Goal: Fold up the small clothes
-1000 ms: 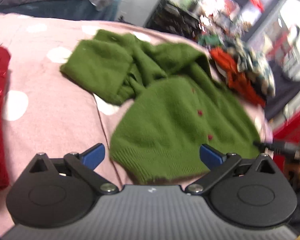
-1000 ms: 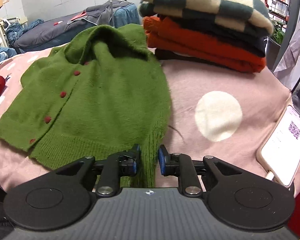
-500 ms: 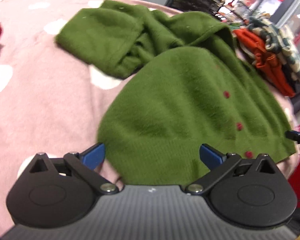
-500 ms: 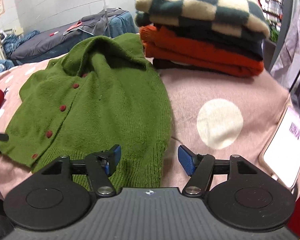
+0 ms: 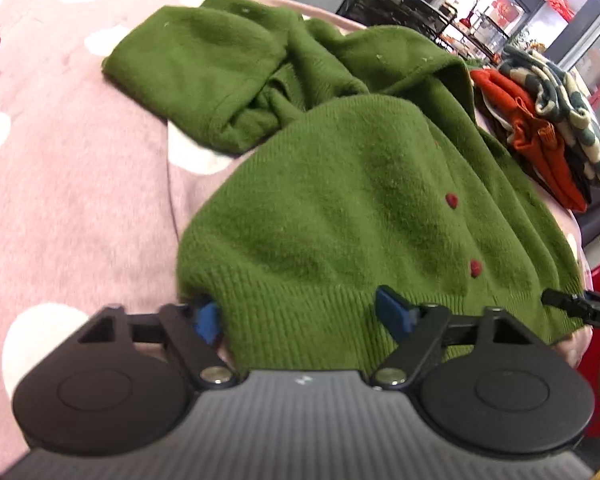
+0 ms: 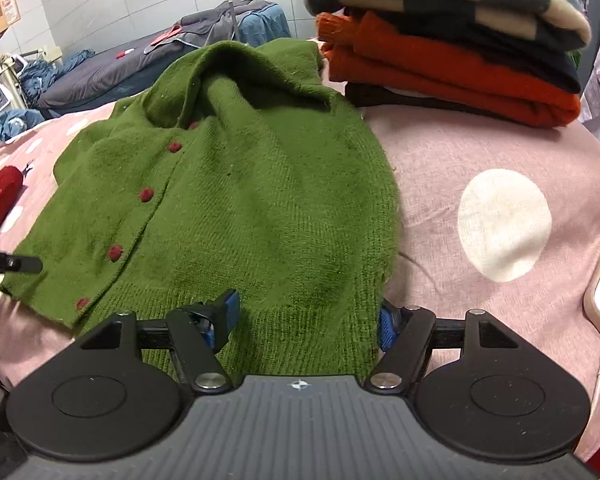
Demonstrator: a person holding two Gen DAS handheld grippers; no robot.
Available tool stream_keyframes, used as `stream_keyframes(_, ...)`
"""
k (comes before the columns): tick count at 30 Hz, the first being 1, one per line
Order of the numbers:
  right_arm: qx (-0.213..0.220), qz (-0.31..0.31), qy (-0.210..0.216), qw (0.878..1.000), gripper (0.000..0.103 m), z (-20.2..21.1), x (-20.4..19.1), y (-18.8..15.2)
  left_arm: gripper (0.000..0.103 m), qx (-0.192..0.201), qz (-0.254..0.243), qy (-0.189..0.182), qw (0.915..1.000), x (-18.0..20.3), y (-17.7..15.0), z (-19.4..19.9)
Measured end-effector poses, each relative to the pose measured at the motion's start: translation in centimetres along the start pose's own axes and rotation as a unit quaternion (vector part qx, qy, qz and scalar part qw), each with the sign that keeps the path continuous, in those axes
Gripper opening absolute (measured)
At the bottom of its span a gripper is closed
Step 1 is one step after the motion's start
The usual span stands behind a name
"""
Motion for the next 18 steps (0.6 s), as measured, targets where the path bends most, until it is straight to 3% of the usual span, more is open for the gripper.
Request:
stream_keyframes(1,0.002,0.004,-0.002,1.000,0.103,-0.1,0.0,0.0,0.046,0.006,-0.003,0.010,0.9999,-0.1,0.1,0.0)
stream_keyframes(2,0.006,0.010,-0.008,1.000,0.093,-0.1,0.1,0.0,0.034,0.014,-0.004,0.018,0.9997,-0.2,0.3,-0.1)
stream_keyframes(3,0.010,0.017,-0.014,1.000,0.072,-0.1,0.1,0.1,0.019,0.021,0.000,0.015,0.9997,-0.4,0.5,0.0)
stream_keyframes(4,0.012,0.021,-0.010,1.000,0.059,-0.1,0.0,0.2,0.017,0.022,0.010,-0.004,0.9997,-0.6,0.7,0.0)
stream_keyframes(5,0.011,0.020,0.005,1.000,0.040,-0.1,-0.1,0.2,0.016,0.017,0.018,-0.019,0.9995,-0.8,0.7,0.0)
stream_keyframes(6,0.013,0.019,0.017,1.000,0.033,0.1,-0.3,0.4,0.015,0.012,0.014,-0.019,0.9996,-0.7,0.8,0.0)
stream_keyframes(10,0.031,0.007,0.052,0.998,0.029,1.4,-0.4,1.6,0.013,-0.015,-0.080,-0.018,0.9965,1.3,2.2,1.0)
stream_keyframes(13,0.046,-0.042,0.113,0.992,0.027,3.1,-0.2,3.2,0.012,-0.020,-0.118,-0.038,0.9921,2.8,4.6,3.6)
stream_keyframes(18,0.065,-0.048,0.180,0.980,0.025,6.2,-1.1,5.1,0.012,-0.026,-0.175,-0.030,0.9839,4.8,8.2,8.7)
Point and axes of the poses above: each gripper's, at about its wrist camera, not at the fingertips, and z roughly against the way its jaws point, x to its right, y to its top, the point moved 7 cm from there along -z, roughly the way its jaws point, and after that the axes turned 2 degrees about z, right-handed, at the moved point
